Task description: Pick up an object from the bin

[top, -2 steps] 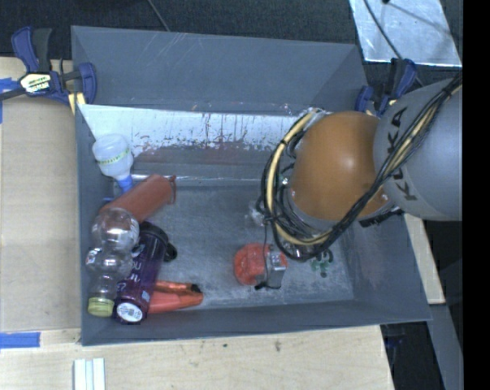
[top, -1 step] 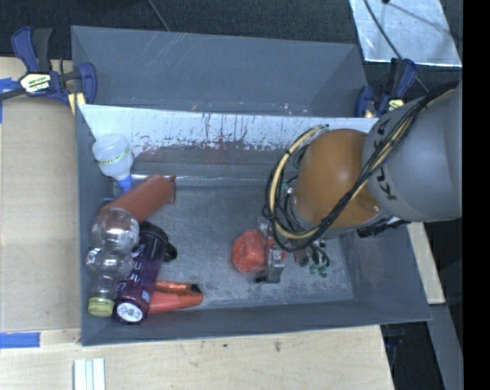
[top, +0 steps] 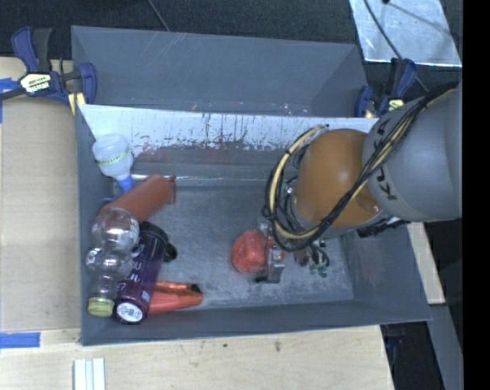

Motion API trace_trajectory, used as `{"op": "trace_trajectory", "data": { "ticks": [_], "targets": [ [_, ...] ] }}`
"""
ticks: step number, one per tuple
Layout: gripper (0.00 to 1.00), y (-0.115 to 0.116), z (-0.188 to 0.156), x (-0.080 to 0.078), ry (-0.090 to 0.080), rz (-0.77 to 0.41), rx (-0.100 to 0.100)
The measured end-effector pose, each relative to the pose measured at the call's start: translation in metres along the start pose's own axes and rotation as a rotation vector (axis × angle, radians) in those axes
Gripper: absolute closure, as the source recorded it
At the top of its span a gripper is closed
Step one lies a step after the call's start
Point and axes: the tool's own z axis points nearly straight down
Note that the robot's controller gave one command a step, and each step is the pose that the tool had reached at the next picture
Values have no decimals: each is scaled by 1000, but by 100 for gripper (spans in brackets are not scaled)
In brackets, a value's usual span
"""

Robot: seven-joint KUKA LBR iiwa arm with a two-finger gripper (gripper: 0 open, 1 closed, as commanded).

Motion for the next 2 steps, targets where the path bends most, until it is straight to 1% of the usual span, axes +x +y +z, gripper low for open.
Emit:
{"op": "trace_trajectory", "data": {
  "ticks": [1,2],
  "targets": [
    [100,4,-159,-24,-1,-18,0],
    [100,4,-158,-24,1,-17,0]
  ]
}}
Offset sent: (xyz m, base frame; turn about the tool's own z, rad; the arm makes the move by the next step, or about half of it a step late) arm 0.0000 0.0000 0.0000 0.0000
